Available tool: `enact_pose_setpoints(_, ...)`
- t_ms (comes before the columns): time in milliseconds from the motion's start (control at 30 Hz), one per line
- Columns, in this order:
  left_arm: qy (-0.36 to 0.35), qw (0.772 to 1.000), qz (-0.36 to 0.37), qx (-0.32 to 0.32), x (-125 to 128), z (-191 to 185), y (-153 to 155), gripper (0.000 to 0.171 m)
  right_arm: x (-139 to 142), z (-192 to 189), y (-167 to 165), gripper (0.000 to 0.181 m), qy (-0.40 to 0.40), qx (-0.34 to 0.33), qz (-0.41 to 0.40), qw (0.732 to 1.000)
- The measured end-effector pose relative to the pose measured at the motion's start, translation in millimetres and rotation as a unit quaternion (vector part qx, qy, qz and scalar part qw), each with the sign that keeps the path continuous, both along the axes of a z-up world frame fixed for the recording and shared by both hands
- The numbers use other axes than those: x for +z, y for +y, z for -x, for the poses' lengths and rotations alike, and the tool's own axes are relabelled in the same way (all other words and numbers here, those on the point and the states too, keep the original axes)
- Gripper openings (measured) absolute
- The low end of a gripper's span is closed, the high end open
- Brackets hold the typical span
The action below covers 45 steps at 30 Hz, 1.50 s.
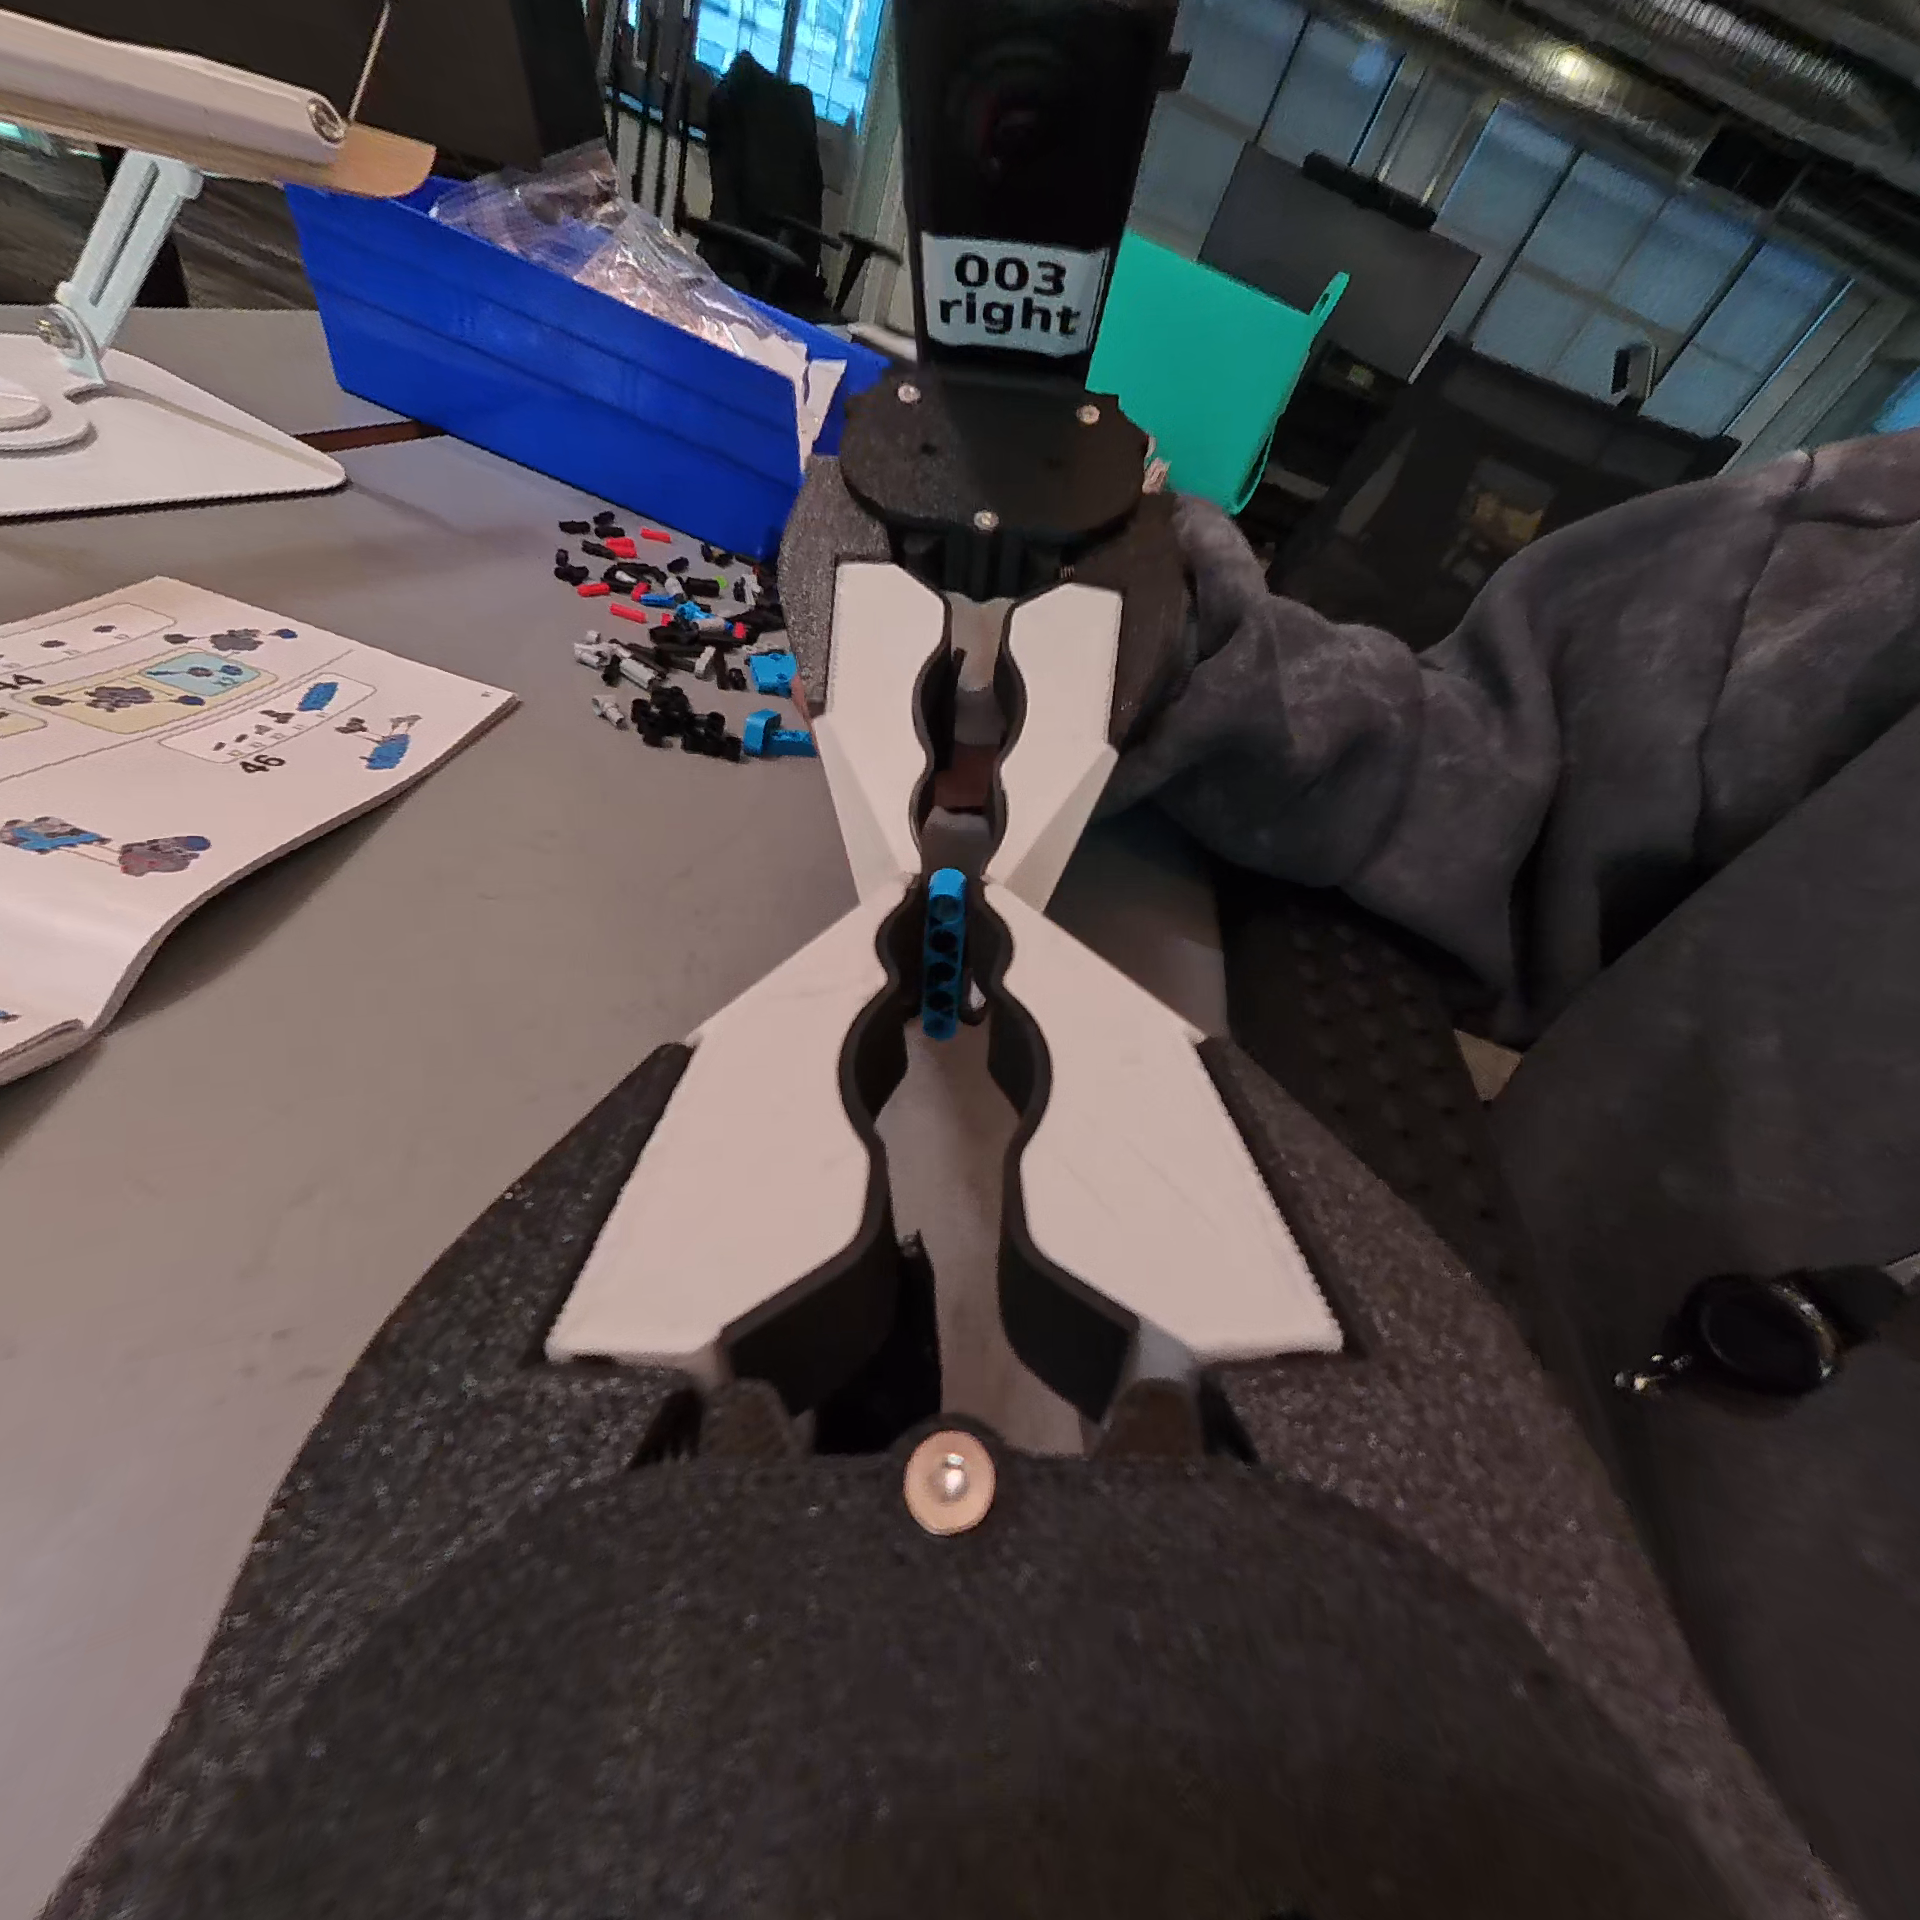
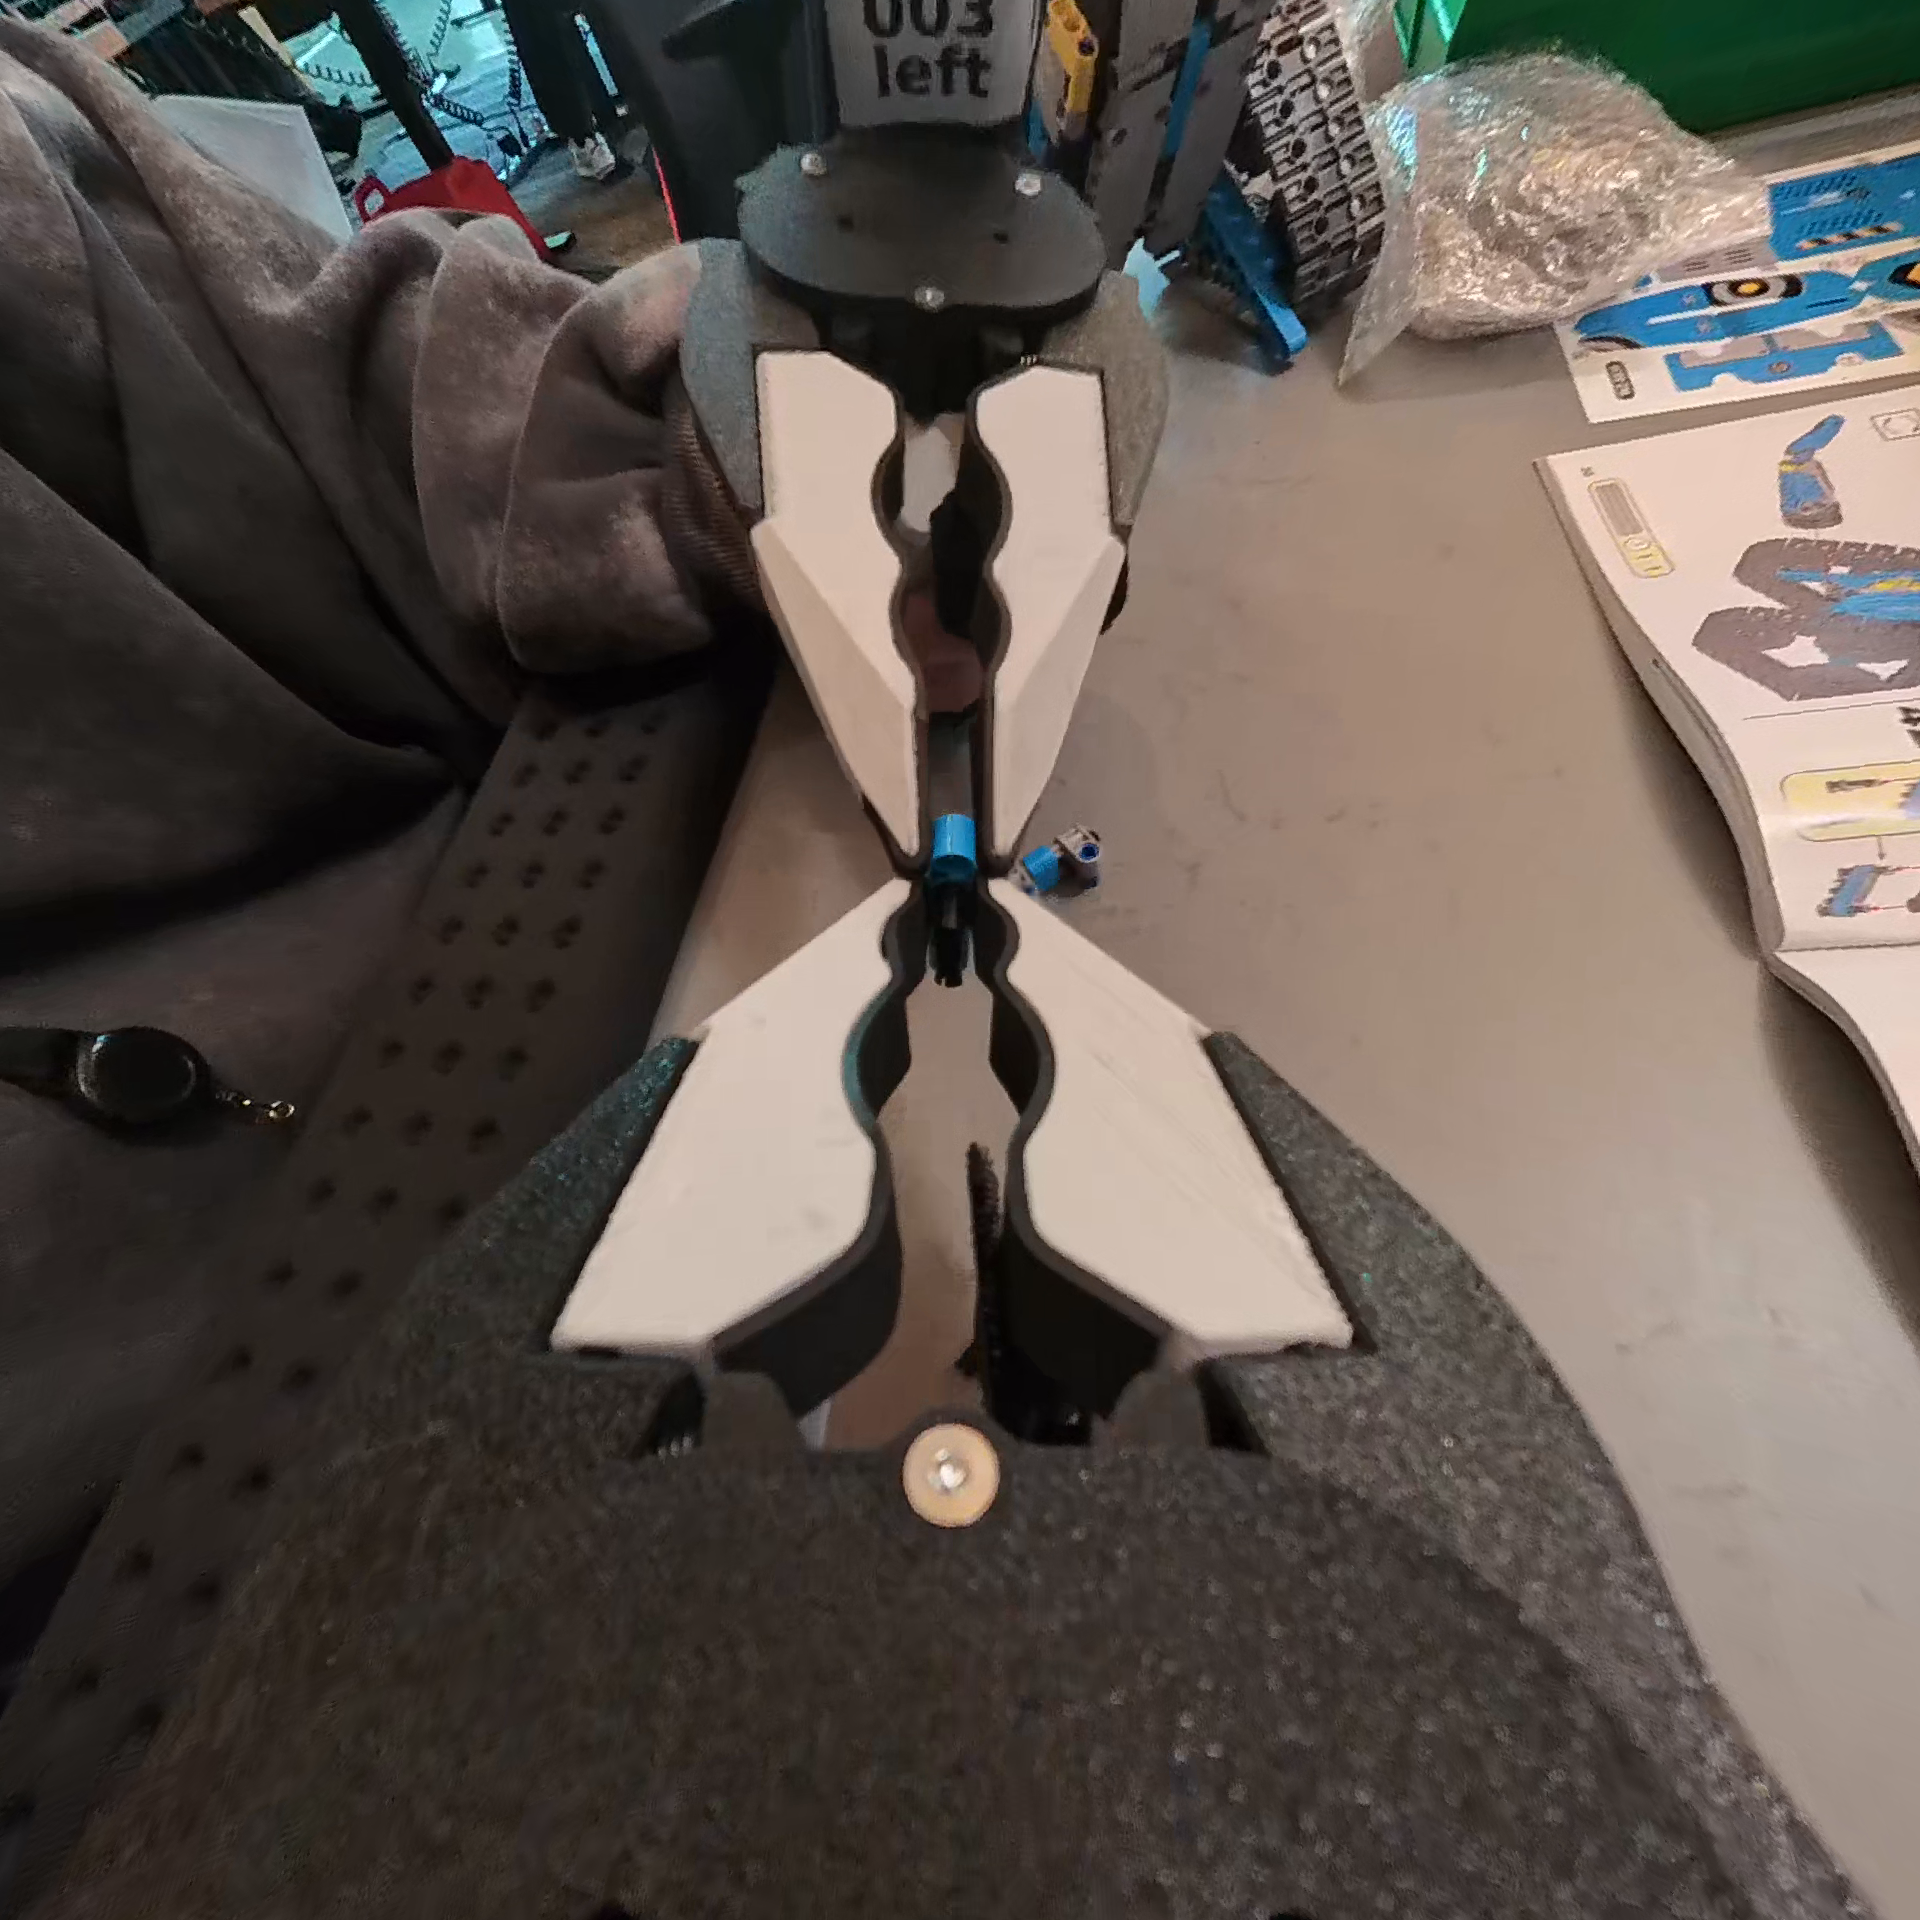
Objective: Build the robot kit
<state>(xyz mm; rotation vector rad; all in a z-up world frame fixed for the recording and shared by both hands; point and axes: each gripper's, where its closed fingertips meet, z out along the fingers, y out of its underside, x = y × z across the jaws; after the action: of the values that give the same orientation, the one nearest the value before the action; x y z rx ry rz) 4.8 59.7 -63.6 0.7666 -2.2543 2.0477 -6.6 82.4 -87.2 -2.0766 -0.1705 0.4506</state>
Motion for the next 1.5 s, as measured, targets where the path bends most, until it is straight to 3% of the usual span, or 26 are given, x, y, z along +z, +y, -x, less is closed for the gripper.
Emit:
enact_pose_setpoints(133, -0.015, 0.998, -0.061, 0.031, -16, -6, 4, 0.006, -11, -14, -7, 0.014, -0.05, -0.036, 0.033, 0.998)
enact_pose_setpoints(233, -0.024, 0.996, -0.074, 0.047, -18, -10, 7, 0.006, -24, -38, -50, 0.026, -0.118, -0.084, 0.124, 0.982)
enact_pose_setpoints(333, -0.018, 0.995, -0.085, 0.055, -23, -13, 7, 0.006, -36, -29, -84, 0.026, -0.104, -0.074, 0.165, 0.978)
enact_pose_setpoints(500, -0.038, 0.987, -0.149, 0.051, -40, -12, -2, 0.007, -60, -10, -81, 0.024, -0.116, -0.044, 0.207, 0.971)
enact_pose_setpoints(633, -0.047, 0.982, -0.179, 0.043, -48, -9, -7, 0.007, -74, -15, -73, 0.024, -0.153, -0.058, 0.24, 0.957)
enact_pose_setpoints(767, -0.044, 0.979, -0.195, 0.035, -54, -7, -9, 0.007, -76, -19, -69, 0.018, -0.157, -0.074, 0.242, 0.955)
enact_pose_setpoints(833, -0.043, 0.977, -0.206, 0.033, -58, -6, -10, 0.007, -76, -18, -69, 0.007, -0.159, -0.069, 0.243, 0.954)
enact_pose_setpoints(933, -0.048, 0.976, -0.21, 0.038, -58, -7, -10, 0.006, -73, -21, -66, 0.006, -0.179, -0.06, 0.225, 0.956)
enact_pose_setpoints(1033, -0.041, 0.983, -0.173, 0.052, -47, -10, -8, 0.006, -29, -38, -40, 0.006, -0.134, -0.132, 0.098, 0.977)
enact_pose_setpoints(1100, -0.028, 0.989, -0.132, 0.054, -36, -12, -8, 0.007, 20, -47, -23, 0.005, -0.032, -0.186, -0.034, 0.981)
enact_pose_setpoints(1167, -0.019, 0.994, -0.094, 0.052, -25, -12, -10, 0.007, 46, -38, -11, 0.005, 0.107, -0.179, -0.111, 0.972)
enact_pose_setpoints(1233, -0.016, 0.997, -0.062, 0.052, -15, -12, -10, 0.007, 42, -29, 0, 0.005, 0.143, -0.168, -0.12, 0.968)
enact_pose_setpoints(1300, -0.008, 0.998, -0.028, 0.048, -5, -11, -9, 0.006, 33, -23, 7, 0.006, 0.115, -0.164, -0.11, 0.974)
enact_pose_setpoints(1500, 0.009, 0.999, 0.02, 0.048, 6, -12, -2, 0.006, 39, -26, 4, 0.006, 0.103, -0.166, -0.126, 0.973)
